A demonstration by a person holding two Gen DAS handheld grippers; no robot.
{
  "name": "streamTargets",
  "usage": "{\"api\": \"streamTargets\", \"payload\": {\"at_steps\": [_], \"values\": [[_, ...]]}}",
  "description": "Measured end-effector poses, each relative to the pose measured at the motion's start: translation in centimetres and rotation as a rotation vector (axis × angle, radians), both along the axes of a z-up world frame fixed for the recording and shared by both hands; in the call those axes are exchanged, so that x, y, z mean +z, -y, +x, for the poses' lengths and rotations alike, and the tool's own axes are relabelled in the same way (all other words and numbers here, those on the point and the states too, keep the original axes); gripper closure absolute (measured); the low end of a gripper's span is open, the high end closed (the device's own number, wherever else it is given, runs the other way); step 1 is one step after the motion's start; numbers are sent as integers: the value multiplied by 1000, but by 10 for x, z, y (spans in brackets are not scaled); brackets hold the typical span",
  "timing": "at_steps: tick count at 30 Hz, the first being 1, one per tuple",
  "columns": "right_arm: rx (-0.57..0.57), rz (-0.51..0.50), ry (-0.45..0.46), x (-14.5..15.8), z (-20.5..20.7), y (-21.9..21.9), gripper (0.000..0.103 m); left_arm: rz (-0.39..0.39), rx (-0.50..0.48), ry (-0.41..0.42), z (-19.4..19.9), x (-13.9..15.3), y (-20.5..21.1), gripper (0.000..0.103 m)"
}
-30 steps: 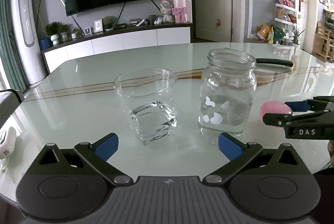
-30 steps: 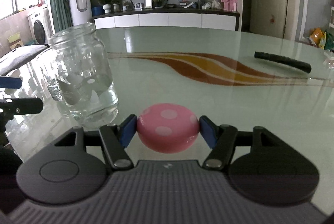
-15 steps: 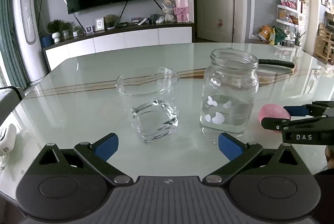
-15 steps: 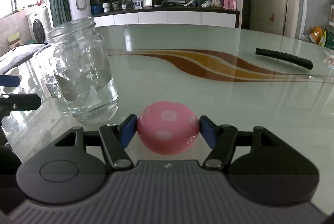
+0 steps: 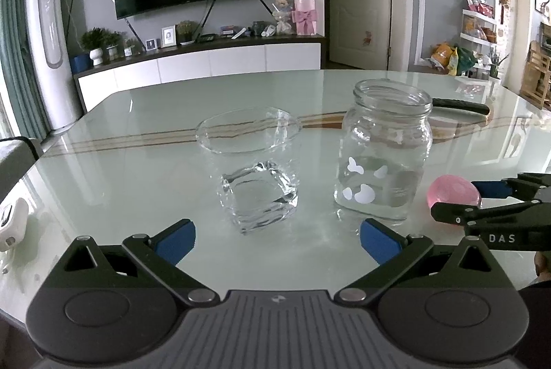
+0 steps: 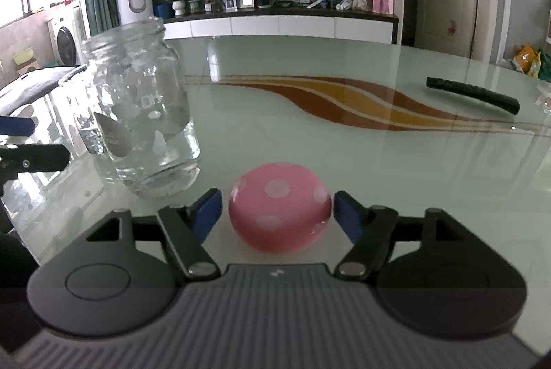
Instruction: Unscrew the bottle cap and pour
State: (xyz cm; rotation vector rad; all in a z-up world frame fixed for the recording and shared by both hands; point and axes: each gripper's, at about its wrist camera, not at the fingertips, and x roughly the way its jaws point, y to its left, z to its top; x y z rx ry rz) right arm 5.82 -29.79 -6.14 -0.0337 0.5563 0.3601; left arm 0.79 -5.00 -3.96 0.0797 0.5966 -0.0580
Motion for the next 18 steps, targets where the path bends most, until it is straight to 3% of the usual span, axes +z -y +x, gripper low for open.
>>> {"api": "streamTargets", "payload": {"at_steps": [3, 10, 18], "values": [[5, -16, 16, 6, -7, -2, 13, -9, 2, 4, 4, 1, -6, 0], [6, -16, 55, 27, -33, -8, 0, -29, 19, 1, 3, 1, -9, 0], [2, 45, 74, 43, -54, -7, 0, -32, 27, 4, 0, 2, -9, 0]]}}
